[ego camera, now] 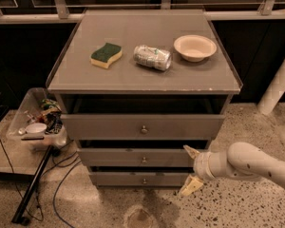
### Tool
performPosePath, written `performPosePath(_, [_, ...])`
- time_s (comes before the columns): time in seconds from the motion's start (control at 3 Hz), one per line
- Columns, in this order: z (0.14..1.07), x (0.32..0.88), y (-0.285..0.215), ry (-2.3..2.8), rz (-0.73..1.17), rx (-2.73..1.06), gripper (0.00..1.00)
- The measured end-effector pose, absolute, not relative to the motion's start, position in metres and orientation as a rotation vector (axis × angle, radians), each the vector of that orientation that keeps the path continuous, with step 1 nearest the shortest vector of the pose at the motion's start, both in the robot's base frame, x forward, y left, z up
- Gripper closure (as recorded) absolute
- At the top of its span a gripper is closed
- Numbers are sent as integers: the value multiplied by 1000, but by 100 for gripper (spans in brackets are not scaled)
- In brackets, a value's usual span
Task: Open middle drawer
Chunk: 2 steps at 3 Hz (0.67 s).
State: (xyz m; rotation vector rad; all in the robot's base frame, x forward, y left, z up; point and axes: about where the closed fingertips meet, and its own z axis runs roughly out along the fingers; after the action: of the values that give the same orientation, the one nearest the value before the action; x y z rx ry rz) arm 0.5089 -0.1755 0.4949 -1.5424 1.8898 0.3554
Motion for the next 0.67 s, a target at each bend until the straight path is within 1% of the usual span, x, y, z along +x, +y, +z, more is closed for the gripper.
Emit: performPosePath(0.67, [481, 524, -168, 1874, 411, -1502, 0])
